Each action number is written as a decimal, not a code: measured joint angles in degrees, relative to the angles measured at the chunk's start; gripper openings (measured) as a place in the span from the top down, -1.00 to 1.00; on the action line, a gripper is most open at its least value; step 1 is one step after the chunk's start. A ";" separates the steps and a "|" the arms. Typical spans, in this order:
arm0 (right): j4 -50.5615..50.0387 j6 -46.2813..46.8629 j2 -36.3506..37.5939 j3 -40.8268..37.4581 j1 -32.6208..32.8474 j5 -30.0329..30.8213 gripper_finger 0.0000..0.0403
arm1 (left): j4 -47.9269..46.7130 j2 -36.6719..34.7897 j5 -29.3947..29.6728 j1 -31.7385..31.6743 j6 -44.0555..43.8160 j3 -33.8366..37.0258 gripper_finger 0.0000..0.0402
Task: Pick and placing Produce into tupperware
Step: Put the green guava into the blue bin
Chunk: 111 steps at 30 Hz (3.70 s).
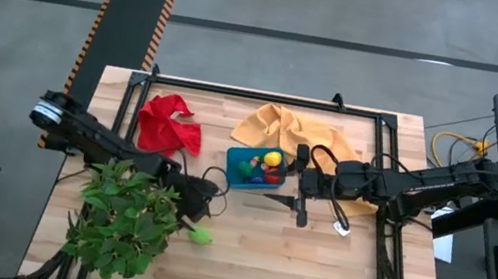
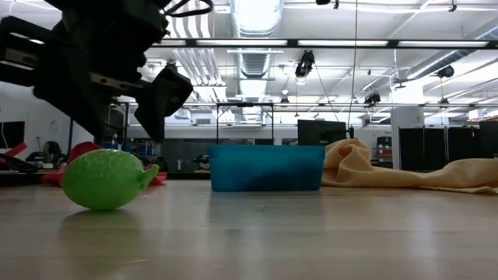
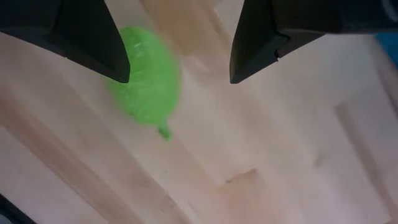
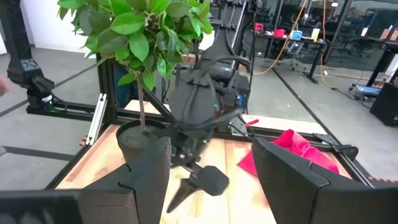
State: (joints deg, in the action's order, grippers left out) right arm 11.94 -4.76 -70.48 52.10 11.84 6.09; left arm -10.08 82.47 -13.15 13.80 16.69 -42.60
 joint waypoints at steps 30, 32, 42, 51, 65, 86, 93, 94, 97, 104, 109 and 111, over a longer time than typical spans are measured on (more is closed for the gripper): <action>-4.89 0.25 0.00 0.00 -0.02 0.01 -0.09 | -7.22 12.37 0.13 2.34 -6.80 -10.00 -0.31; -4.94 0.22 0.00 0.00 -0.02 0.00 -0.09 | -6.50 12.43 0.13 2.34 -6.71 -10.00 -0.31; -5.38 0.20 0.00 0.00 -0.01 0.00 -0.09 | -5.35 15.79 0.17 2.30 -5.70 -10.54 -0.31; -5.67 0.22 0.00 0.00 -0.01 0.00 -0.09 | -5.43 16.62 0.17 2.19 -3.78 -10.89 -0.30; -5.74 0.14 0.00 0.00 -0.01 0.00 -0.09 | -5.40 16.37 0.17 1.76 -3.74 -10.83 -0.02; -5.69 0.05 0.78 -0.02 -0.13 0.01 -0.09 | -7.32 11.72 7.18 -1.51 3.48 -14.00 -0.09; -5.76 -0.26 2.57 -0.04 -0.13 0.04 -0.09 | -6.48 8.03 9.84 -5.46 7.88 -16.41 -0.09; -5.60 -0.26 2.67 -0.04 -0.13 0.04 -0.09 | -6.63 7.91 11.30 -6.24 8.35 -16.85 -0.09; -5.81 -0.28 3.04 -0.04 -0.13 0.03 -0.09 | -6.07 7.69 14.67 -8.35 10.82 -17.74 -0.09; -6.23 -0.43 3.62 -0.04 -0.13 0.04 -0.09 | -2.63 7.63 15.04 -12.93 14.12 -19.00 -0.09; -7.39 -1.29 3.98 -0.04 -0.13 0.04 -0.09 | -0.37 7.91 15.02 -16.03 14.44 -19.60 -0.09; -7.45 -1.36 4.00 -0.04 -0.13 0.04 -0.09 | 1.11 8.38 14.99 -17.27 15.83 -19.61 -0.09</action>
State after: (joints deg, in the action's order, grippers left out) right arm 4.49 -6.12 -66.48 52.05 11.70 6.13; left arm -8.97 90.85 1.85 -3.48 32.51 -62.22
